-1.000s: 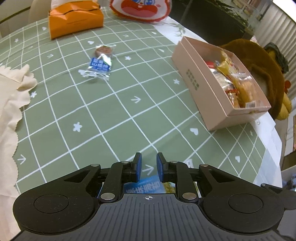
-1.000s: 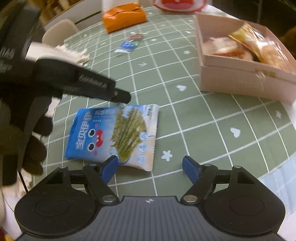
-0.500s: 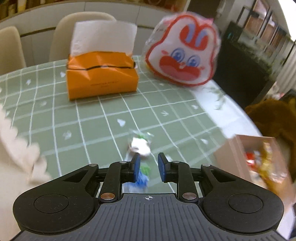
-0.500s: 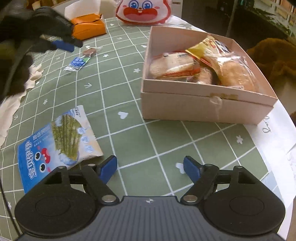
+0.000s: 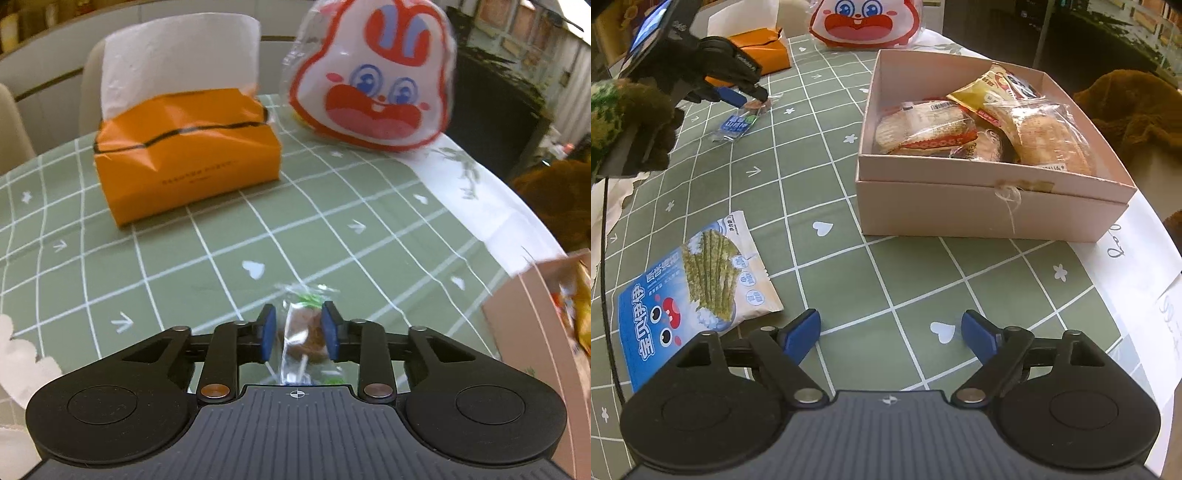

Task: Organize snacks
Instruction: 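Hold the lollipop in the left tool while the right tool grasps the blue seaweed pack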

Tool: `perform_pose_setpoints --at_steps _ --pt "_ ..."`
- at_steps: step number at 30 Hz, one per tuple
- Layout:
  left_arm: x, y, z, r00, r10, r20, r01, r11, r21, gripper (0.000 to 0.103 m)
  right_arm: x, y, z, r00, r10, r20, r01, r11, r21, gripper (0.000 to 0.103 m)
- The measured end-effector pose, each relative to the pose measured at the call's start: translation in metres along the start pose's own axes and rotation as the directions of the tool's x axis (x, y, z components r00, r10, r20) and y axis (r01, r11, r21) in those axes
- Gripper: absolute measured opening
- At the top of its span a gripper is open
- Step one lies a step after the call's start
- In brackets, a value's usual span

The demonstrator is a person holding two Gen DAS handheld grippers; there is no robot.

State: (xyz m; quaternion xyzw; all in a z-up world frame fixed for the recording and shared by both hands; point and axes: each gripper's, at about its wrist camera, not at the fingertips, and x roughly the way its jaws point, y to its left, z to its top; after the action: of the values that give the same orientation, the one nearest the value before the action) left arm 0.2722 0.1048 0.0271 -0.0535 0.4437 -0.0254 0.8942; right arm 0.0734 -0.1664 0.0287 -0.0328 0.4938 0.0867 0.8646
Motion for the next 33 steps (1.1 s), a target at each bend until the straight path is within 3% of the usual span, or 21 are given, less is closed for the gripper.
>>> perform_pose_setpoints --at_steps 6,12,15,17,20,24,27,30,33 --pt "-0.026 -0.005 -0.031 0.999 -0.029 -0.017 0.030 0.995 0.097 0.030 -0.003 0.003 0.003 0.999 0.041 -0.027 -0.041 0.999 0.021 0.084" --pt "-0.074 0.005 -0.086 0.989 -0.072 -0.126 0.080 0.995 0.058 0.028 -0.017 0.036 0.012 0.982 0.185 -0.028 -0.185 0.983 -0.020 0.084" --pt "-0.097 0.013 -0.115 0.970 -0.133 -0.206 0.136 0.991 0.002 0.028 -0.014 0.057 0.013 0.971 0.232 -0.051 -0.234 0.971 -0.043 0.084" --pt "-0.107 0.021 -0.129 0.956 -0.175 -0.234 0.164 0.984 -0.065 0.027 -0.009 0.069 0.012 0.972 0.226 -0.066 -0.230 0.971 -0.064 0.083" --pt "-0.118 0.027 -0.145 0.945 -0.214 -0.248 0.185 0.974 -0.133 0.023 -0.003 0.084 0.010 0.971 0.226 -0.076 -0.233 0.967 -0.105 0.065" --pt "-0.124 0.023 -0.155 0.949 -0.215 -0.232 0.182 0.971 -0.158 0.019 -0.001 0.087 0.015 0.965 0.255 -0.063 -0.261 0.959 -0.113 0.046" --pt "-0.122 0.018 -0.160 0.935 -0.267 -0.232 0.221 0.953 -0.208 0.019 0.000 0.077 0.021 0.977 0.210 -0.033 -0.212 0.971 -0.107 0.045" --pt "-0.118 0.001 -0.160 0.925 -0.301 -0.233 0.257 0.945 -0.200 0.019 0.002 0.060 0.025 0.985 0.174 -0.018 -0.175 0.982 -0.066 0.045" --pt "-0.111 -0.016 -0.158 0.900 -0.365 -0.239 0.319 0.924 -0.212 0.019 -0.002 0.044 0.025 0.992 0.124 0.003 -0.123 0.991 -0.048 0.045"
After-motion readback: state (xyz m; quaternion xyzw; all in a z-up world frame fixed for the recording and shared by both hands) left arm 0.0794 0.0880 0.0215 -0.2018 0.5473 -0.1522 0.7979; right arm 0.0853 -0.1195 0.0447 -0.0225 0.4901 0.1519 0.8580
